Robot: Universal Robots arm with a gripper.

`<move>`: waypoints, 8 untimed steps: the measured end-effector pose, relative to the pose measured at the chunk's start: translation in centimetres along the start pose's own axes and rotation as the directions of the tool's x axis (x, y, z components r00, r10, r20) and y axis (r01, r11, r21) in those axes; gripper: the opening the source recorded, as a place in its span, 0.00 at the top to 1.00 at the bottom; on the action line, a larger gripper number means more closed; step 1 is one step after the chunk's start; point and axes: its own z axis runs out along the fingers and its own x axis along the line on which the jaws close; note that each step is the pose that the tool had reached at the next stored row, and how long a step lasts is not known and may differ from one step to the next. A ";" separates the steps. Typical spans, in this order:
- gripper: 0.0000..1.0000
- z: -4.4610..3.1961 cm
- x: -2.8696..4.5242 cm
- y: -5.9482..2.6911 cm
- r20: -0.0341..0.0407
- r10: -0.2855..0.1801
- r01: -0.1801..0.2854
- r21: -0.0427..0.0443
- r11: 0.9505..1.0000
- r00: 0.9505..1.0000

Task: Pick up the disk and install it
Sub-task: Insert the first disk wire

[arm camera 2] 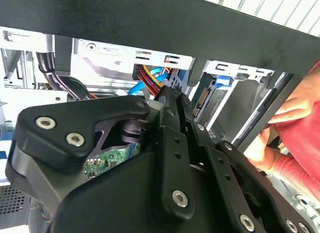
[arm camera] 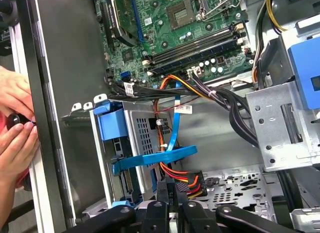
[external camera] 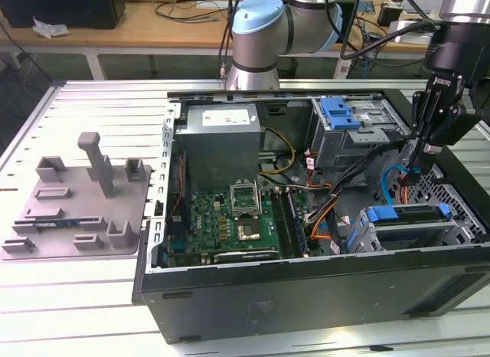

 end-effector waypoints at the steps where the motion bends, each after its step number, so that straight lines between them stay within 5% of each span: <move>1: 0.83 0.00 0.00 0.00 0.000 0.000 0.000 0.000 1.000 1.000; 4: 0.83 0.01 0.00 0.00 0.000 0.000 0.000 0.000 1.000 1.000; 8: 0.83 0.41 0.96 0.34 0.012 -0.001 0.001 0.000 1.000 1.000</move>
